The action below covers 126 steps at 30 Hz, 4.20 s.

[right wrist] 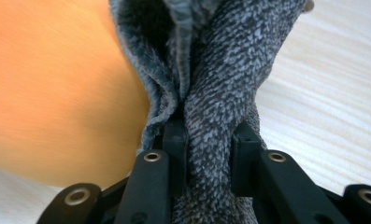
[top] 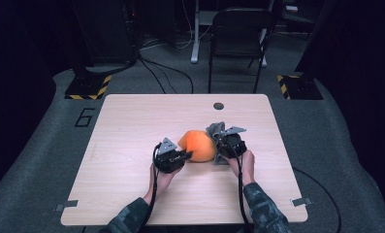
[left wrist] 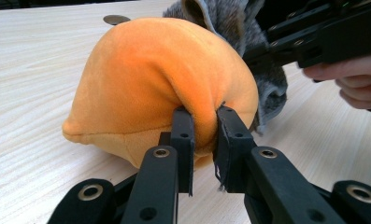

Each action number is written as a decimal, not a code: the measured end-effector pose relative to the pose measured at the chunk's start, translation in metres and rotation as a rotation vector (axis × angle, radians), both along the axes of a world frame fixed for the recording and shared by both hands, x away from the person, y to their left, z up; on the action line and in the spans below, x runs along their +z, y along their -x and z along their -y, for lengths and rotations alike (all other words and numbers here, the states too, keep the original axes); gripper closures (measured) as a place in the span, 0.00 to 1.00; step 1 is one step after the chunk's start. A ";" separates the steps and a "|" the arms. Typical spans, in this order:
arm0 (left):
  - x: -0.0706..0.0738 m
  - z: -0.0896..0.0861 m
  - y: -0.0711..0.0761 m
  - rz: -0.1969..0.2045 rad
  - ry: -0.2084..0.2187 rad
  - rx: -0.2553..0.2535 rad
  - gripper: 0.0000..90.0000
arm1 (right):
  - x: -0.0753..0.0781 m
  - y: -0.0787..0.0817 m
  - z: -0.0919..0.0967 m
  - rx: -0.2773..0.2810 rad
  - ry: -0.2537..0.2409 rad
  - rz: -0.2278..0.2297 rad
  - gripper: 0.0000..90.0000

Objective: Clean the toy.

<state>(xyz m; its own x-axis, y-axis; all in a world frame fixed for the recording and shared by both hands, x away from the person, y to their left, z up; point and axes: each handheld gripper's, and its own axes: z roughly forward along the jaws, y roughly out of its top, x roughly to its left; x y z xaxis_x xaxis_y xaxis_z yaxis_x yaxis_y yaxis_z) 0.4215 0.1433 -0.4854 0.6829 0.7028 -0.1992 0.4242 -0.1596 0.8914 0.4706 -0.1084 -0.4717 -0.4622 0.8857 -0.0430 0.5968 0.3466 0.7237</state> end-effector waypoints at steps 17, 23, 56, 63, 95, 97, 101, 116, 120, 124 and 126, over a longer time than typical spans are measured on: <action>0.000 -0.002 -0.001 -0.001 0.000 0.001 0.86 | 0.002 -0.009 0.020 -0.036 -0.036 -0.044 0.82; 0.001 -0.001 -0.001 0.001 -0.005 -0.001 0.86 | 0.042 0.009 0.012 0.033 -0.097 0.060 0.82; 0.001 0.000 -0.002 0.022 -0.024 -0.003 0.86 | 0.038 0.023 -0.029 0.155 -0.025 0.100 0.81; 0.000 -0.002 -0.003 0.020 -0.021 -0.001 0.86 | 0.031 0.014 -0.016 0.105 -0.022 0.063 0.80; -0.001 -0.008 -0.006 0.020 -0.011 0.025 0.85 | 0.037 0.008 0.015 0.038 -0.103 0.016 0.82; -0.001 -0.008 -0.006 0.022 -0.015 0.025 0.84 | 0.041 0.014 -0.004 0.104 -0.117 -0.002 0.82; -0.003 -0.009 -0.007 0.032 -0.035 0.041 0.82 | 0.031 0.011 -0.020 0.117 -0.082 0.003 0.82; -0.001 0.003 -0.008 0.208 -0.267 0.068 0.42 | 0.034 -0.002 -0.019 0.138 -0.078 0.036 0.82; -0.002 0.008 -0.009 0.248 -0.307 0.048 0.46 | 0.033 -0.003 -0.019 0.132 -0.084 0.037 0.82; -0.005 0.010 -0.009 0.263 -0.330 0.033 0.66 | 0.033 -0.004 -0.020 0.126 -0.082 0.047 0.82; -0.006 0.009 -0.009 0.248 -0.317 0.044 0.77 | 0.032 -0.003 -0.020 0.120 -0.092 0.044 0.82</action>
